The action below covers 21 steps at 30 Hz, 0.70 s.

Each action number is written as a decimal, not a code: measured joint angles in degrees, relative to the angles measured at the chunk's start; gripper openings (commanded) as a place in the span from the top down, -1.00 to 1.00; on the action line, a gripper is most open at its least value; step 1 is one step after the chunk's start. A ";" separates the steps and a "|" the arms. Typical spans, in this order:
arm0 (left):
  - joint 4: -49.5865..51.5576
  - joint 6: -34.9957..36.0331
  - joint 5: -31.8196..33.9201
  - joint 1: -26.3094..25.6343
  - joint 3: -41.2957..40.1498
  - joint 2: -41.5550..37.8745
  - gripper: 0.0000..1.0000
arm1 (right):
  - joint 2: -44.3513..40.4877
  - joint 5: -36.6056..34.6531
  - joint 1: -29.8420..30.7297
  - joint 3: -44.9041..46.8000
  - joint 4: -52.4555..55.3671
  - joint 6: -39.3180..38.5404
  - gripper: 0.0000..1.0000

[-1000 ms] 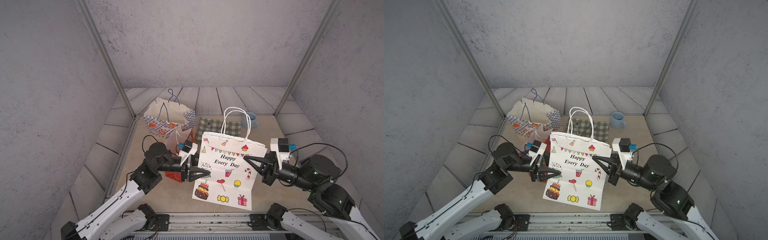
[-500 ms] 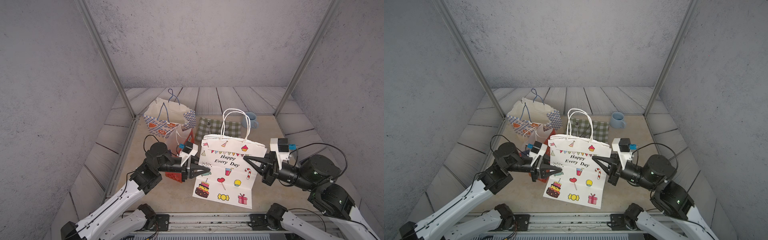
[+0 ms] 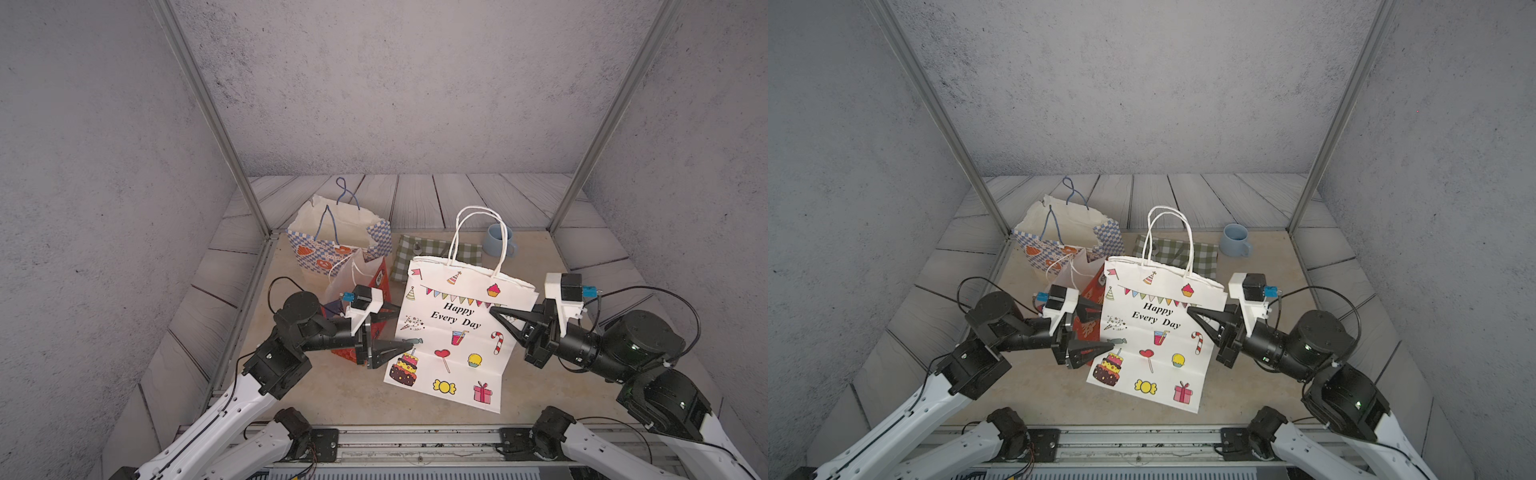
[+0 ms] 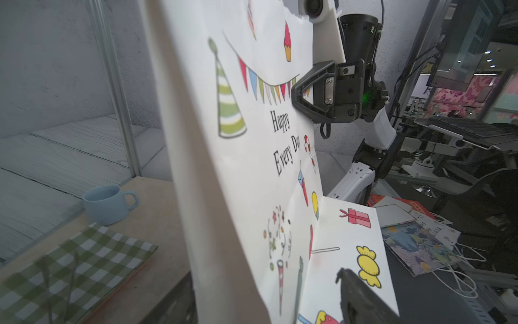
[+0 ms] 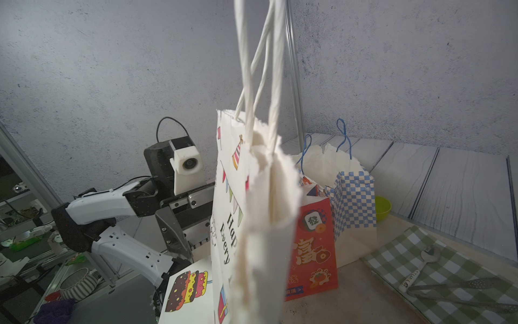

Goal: Put away the paper bag
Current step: Press the paper bag at the center of the board.

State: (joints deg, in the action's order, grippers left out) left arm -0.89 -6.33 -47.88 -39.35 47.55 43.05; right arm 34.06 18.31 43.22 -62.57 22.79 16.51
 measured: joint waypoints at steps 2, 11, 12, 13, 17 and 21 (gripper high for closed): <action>2.91 2.21 2.56 0.57 1.16 -2.64 -0.58 | -0.35 -1.11 0.00 -0.37 0.55 0.00 1.00; 13.11 9.79 10.45 0.72 -0.11 -17.51 -0.58 | -0.35 -3.06 0.00 -3.50 0.85 0.26 1.00; 13.94 10.19 10.73 0.72 -1.16 -18.51 -0.58 | -0.20 -3.04 0.00 -3.74 0.66 0.42 1.00; 14.91 10.71 11.10 0.72 -2.43 -19.17 -0.58 | 0.00 -3.04 0.00 -3.96 0.44 0.59 1.00; 17.29 12.68 12.68 0.72 -6.91 -17.88 -0.62 | 1.38 -2.36 0.00 -4.57 -0.79 1.88 1.00; 15.91 14.34 13.18 0.72 -8.13 -13.86 -0.71 | 3.02 -1.03 0.00 -5.01 -2.58 3.50 1.00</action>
State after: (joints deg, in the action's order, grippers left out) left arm 15.03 8.01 -34.70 -38.63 39.42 29.19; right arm 37.08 17.28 43.22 -67.57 20.21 20.01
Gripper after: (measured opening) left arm 0.835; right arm 0.045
